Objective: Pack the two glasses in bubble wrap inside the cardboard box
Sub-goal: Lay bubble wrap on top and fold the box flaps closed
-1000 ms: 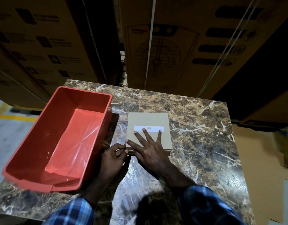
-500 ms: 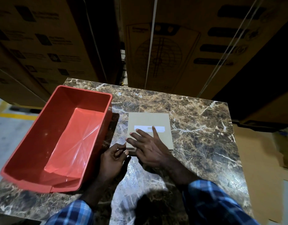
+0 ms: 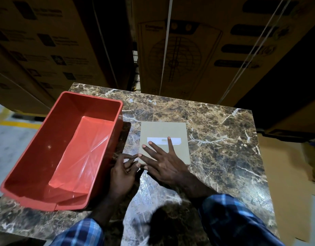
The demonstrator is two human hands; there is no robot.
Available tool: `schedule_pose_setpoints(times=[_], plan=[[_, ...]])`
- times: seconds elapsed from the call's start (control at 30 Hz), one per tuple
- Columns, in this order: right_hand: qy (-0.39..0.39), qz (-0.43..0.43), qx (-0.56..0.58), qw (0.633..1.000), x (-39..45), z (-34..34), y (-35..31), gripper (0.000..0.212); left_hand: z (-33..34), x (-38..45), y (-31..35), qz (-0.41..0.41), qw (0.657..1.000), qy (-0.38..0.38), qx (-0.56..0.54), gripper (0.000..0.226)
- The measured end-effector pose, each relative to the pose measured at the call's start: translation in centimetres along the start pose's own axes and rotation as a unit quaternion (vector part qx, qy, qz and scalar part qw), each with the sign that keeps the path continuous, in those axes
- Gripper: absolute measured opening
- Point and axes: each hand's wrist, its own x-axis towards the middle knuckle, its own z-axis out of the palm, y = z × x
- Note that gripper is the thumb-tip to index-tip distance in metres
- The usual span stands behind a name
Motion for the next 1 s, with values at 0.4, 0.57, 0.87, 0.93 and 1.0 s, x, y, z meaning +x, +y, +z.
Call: schedule_pose_setpoints(times=[0.4, 0.57, 0.87, 0.93, 1.0], plan=[[-0.027, 0.095, -0.018, 0.995, -1.0, -0.1, -0.5, 0.063, 2.2, -0.2, 1.5, 0.128, 0.963, -0.052, 0.231, 0.053], [0.000, 0.286, 0.038, 0.958, -4.7, 0.2, 0.5, 0.073, 2.1, -0.2, 1.1, 0.156, 0.950, -0.102, 0.252, 0.061], [0.051, 0.339, 0.195, 0.919, -6.0, 0.2, -0.7, 0.078, 2.2, 0.5, 1.4, 0.176, 0.931, -0.127, 0.293, 0.059], [0.049, 0.343, 0.181, 0.920, -5.9, 0.2, -0.8, 0.076, 2.3, 0.5, 1.6, 0.175, 0.930, -0.136, 0.292, 0.063], [0.050, 0.355, 0.174, 0.917, -5.6, 0.1, -0.9, 0.075, 2.5, 0.9, 1.8, 0.162, 0.932, -0.142, 0.291, 0.068]])
